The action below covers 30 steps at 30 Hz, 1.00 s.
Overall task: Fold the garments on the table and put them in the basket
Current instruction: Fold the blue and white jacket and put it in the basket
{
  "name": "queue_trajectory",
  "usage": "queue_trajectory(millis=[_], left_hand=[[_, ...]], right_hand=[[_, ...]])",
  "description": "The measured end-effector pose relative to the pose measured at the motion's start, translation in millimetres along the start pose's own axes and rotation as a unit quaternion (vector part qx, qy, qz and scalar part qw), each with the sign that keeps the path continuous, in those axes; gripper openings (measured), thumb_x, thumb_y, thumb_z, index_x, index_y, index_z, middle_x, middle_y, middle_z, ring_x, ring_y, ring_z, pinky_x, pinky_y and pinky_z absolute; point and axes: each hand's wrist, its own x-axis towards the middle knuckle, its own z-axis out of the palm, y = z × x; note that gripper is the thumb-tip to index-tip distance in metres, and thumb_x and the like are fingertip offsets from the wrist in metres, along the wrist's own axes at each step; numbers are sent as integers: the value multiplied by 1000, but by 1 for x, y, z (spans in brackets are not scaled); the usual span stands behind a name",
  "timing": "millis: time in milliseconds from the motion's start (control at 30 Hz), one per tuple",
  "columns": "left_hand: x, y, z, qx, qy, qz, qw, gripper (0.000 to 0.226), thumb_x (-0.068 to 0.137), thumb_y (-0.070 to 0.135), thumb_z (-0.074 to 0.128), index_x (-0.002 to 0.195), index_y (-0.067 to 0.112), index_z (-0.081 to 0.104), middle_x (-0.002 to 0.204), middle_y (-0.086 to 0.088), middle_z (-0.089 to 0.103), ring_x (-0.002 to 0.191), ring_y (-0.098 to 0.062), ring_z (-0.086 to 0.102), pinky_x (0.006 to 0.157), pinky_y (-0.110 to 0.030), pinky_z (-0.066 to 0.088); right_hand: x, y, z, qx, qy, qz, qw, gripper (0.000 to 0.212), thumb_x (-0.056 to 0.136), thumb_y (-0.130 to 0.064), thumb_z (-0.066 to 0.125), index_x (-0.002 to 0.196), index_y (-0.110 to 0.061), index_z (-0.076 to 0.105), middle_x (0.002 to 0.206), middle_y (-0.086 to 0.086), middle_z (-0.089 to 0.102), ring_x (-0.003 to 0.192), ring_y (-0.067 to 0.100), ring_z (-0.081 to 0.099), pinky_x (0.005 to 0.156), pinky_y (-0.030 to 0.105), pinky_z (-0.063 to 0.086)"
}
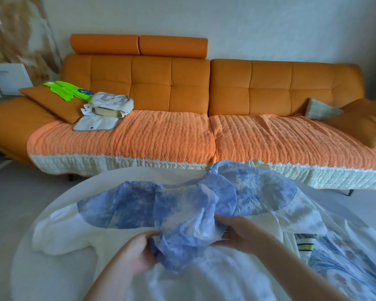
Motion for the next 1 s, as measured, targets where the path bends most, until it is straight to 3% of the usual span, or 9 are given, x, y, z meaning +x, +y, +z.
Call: queue_trajectory(millis=[100,200,300,367,467,667,767,867,1000], left_hand=[[-2,-5,2,115,112,97,982,18,95,1,42,99,-1,59,76,-17,67,61,-27,63,54,-29,51],[-10,3,3,276,243,229,901,12,90,22,60,98,14,55,96,-11,66,74,-24,60,68,-32,47],[-21,2,21,299,155,157,928,41,80,54,65,77,13,65,75,-5,70,64,-21,66,56,-24,47],[-12,-10,26,334,148,135,921,52,60,62,76,64,11,65,65,-3,69,62,-23,66,57,-28,50],[6,-23,23,373,193,180,890,18,71,27,80,65,19,65,63,0,65,65,-23,64,72,-37,53],[-10,-21,1,-9,112,110,988,25,95,-9,35,81,-8,55,51,-18,64,39,-23,62,37,-28,51],[-19,-27,-6,76,137,92,983,24,96,-8,34,85,-8,56,50,-17,63,39,-23,62,36,-25,50],[-10,-19,-2,155,192,121,961,34,93,28,55,79,-4,59,51,-14,64,45,-27,63,41,-29,54],[0,-14,4,252,197,141,937,39,64,29,85,82,2,63,68,-16,64,52,-28,62,42,-28,49]], right_hand=[[-6,-3,3,-29,56,-56,996,13,81,-7,66,91,2,67,72,10,70,59,19,67,52,28,55],[-15,-8,-8,-128,151,-130,971,25,74,-13,77,91,3,67,72,12,66,58,19,61,55,31,52],[-21,2,-11,-234,179,-145,945,32,73,-25,79,91,-6,63,74,6,67,57,14,61,49,28,50],[-26,10,-7,-209,141,-92,963,36,77,-33,75,100,-10,59,84,7,68,63,15,64,48,27,51],[-32,11,-11,-128,69,-47,988,42,67,-24,73,103,-5,62,76,8,70,59,19,66,50,25,51],[-44,10,-31,-135,148,-102,974,55,65,-4,81,111,5,51,82,16,65,50,21,63,44,35,55],[-42,15,-30,-268,174,-88,944,60,75,-14,78,116,-5,36,85,19,60,41,19,56,39,35,52],[-39,19,-24,-353,169,-111,913,59,77,-30,75,114,-14,32,81,9,57,42,17,54,34,28,45],[-33,23,-18,-333,128,-152,922,61,78,-12,74,124,-9,34,88,24,64,44,28,57,46,40,52]])
